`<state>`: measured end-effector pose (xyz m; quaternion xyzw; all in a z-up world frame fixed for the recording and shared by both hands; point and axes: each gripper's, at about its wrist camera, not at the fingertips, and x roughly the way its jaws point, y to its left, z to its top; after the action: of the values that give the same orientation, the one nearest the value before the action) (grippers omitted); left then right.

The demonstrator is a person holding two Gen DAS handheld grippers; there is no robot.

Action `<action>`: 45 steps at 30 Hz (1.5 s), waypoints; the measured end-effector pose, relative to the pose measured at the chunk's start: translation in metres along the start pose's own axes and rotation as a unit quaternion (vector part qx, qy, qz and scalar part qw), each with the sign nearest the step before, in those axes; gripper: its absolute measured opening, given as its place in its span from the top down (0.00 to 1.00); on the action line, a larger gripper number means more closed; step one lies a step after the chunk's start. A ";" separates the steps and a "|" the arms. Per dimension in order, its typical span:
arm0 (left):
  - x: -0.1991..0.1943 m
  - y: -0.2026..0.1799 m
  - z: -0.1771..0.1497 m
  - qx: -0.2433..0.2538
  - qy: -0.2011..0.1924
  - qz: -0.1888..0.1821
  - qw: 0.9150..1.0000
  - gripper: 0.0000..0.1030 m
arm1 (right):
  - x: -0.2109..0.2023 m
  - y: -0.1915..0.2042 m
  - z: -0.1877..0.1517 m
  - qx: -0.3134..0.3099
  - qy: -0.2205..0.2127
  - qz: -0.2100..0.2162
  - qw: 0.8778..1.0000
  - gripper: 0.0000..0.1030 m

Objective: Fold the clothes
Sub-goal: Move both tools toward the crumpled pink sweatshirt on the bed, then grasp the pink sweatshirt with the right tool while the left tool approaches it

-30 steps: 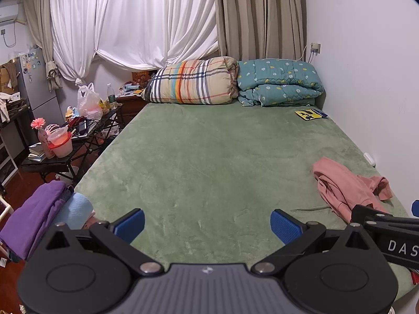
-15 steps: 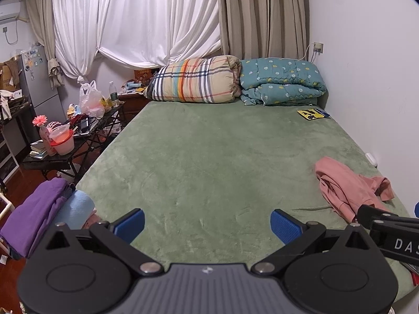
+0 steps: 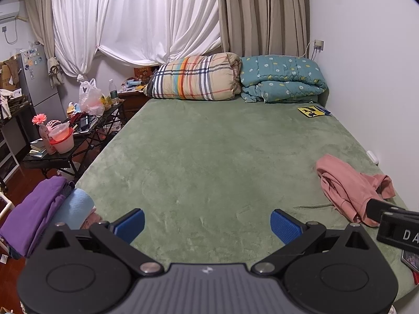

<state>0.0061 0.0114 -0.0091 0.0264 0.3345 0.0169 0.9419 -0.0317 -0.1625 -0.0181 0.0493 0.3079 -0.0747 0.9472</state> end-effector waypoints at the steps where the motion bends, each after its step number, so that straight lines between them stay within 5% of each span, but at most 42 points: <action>1: 0.001 0.000 0.000 0.000 0.001 0.001 1.000 0.00 | 0.003 -0.004 -0.001 0.003 -0.002 -0.003 1.000 0.01; 15: 0.054 -0.003 -0.004 -0.018 0.021 0.000 1.000 0.00 | 0.132 -0.101 -0.051 -0.002 -0.010 -0.050 0.999 0.01; 20: 0.098 -0.011 -0.014 -0.006 0.028 -0.013 0.999 0.02 | 0.179 -0.136 -0.068 -0.003 -0.013 -0.068 0.998 0.19; 27: 0.165 -0.027 -0.028 0.022 0.037 -0.037 0.998 0.05 | 0.243 -0.184 -0.093 -0.005 -0.016 -0.091 0.996 0.22; 31: 0.203 -0.035 -0.036 0.038 0.042 -0.051 0.997 0.05 | 0.293 -0.212 -0.099 -0.014 0.002 -0.105 0.994 0.52; 35: 0.226 -0.046 -0.043 0.042 0.066 -0.058 0.995 0.05 | 0.359 -0.225 -0.093 -0.035 0.040 -0.099 0.994 0.54; 38: 0.232 -0.051 -0.043 0.036 0.079 -0.068 0.994 0.05 | 0.391 -0.239 -0.085 0.024 0.053 -0.061 0.996 0.59; 40: 0.233 -0.052 -0.042 0.038 0.079 -0.069 0.994 0.05 | 0.393 -0.241 -0.078 0.050 0.030 -0.032 0.998 0.88; 45: 0.232 -0.054 -0.040 0.056 0.061 -0.076 0.994 0.13 | 0.361 -0.209 -0.070 0.002 -0.019 0.012 1.000 0.95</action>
<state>0.1609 -0.0299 -0.1895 0.0524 0.3931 -0.0721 0.9152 0.1802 -0.3988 -0.2979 0.0533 0.2889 -0.0651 0.9536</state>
